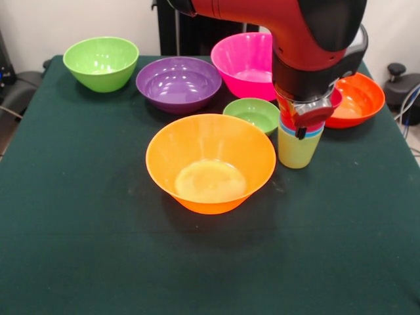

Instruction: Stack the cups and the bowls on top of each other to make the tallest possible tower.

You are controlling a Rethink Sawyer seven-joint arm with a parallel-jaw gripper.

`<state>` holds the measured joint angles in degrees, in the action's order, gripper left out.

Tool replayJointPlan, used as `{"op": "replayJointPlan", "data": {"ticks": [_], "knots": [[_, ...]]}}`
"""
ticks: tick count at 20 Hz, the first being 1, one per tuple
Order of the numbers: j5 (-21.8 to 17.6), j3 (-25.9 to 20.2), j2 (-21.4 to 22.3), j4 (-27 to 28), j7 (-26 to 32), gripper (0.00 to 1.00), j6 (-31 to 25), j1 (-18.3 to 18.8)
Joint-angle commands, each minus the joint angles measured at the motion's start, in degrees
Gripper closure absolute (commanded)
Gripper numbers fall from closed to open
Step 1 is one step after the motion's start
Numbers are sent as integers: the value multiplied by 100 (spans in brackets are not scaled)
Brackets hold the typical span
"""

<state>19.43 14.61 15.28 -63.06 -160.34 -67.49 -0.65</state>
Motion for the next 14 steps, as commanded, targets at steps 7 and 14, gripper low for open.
{"op": "replayJointPlan", "data": {"ticks": [7,14], "knots": [[33,-508,365,-113,-334,0,-254,-65],[53,-523,428,134,-593,0,-755,-245]]}}
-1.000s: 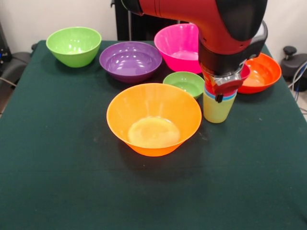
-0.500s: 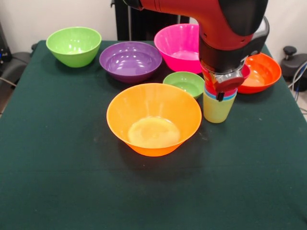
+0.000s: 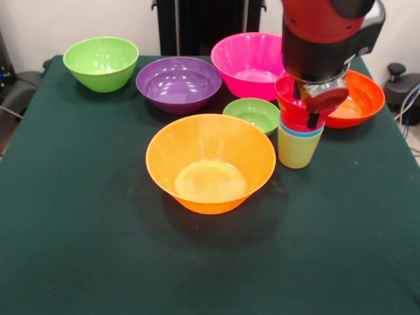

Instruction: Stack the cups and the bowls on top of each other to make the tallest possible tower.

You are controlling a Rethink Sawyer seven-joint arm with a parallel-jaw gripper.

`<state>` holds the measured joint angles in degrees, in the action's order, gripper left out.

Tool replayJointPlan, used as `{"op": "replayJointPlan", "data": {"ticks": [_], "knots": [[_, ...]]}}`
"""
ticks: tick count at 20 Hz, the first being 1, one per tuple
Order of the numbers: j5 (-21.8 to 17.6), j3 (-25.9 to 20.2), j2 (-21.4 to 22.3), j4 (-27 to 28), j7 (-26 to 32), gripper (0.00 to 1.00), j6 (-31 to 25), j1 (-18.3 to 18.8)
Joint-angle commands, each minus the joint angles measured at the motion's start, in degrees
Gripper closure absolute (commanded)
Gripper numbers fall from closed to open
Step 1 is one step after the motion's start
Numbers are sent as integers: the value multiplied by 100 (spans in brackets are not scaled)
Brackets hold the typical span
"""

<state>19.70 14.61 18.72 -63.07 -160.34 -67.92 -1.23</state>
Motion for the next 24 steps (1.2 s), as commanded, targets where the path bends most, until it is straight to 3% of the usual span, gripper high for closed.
{"op": "replayJointPlan", "data": {"ticks": [1,7,16,24], "knots": [[35,-525,90,149,-607,0,-743,-193],[-78,-486,-129,403,-423,0,-854,-48],[-1018,-151,-139,470,1079,0,-449,752],[-1778,-382,-95,597,1998,0,-370,1417]]}}
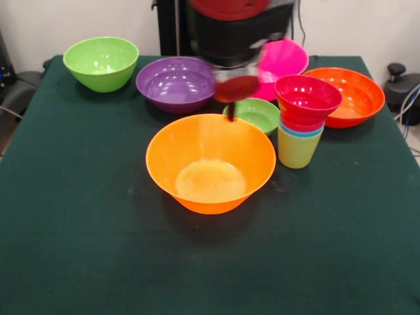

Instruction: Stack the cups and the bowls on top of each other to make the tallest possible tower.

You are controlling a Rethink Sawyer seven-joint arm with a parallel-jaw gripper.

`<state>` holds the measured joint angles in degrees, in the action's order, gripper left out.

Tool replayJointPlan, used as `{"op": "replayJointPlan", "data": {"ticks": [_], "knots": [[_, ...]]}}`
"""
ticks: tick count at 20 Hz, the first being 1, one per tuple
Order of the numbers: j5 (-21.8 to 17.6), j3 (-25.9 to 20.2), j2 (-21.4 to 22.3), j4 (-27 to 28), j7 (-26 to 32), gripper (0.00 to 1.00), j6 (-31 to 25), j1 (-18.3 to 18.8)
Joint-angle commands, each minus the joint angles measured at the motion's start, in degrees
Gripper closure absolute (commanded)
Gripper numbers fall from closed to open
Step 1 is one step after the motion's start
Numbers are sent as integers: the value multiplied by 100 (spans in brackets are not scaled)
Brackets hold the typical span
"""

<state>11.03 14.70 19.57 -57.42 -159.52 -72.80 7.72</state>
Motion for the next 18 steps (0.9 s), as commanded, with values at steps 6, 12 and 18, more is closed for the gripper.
{"op": "replayJointPlan", "data": {"ticks": [6,12,18], "knots": [[-1324,-548,121,-403,2448,0,351,995],[-1531,-627,708,-1667,2563,0,1166,1090],[-1567,-600,1149,-2917,2242,0,1932,1025]]}}
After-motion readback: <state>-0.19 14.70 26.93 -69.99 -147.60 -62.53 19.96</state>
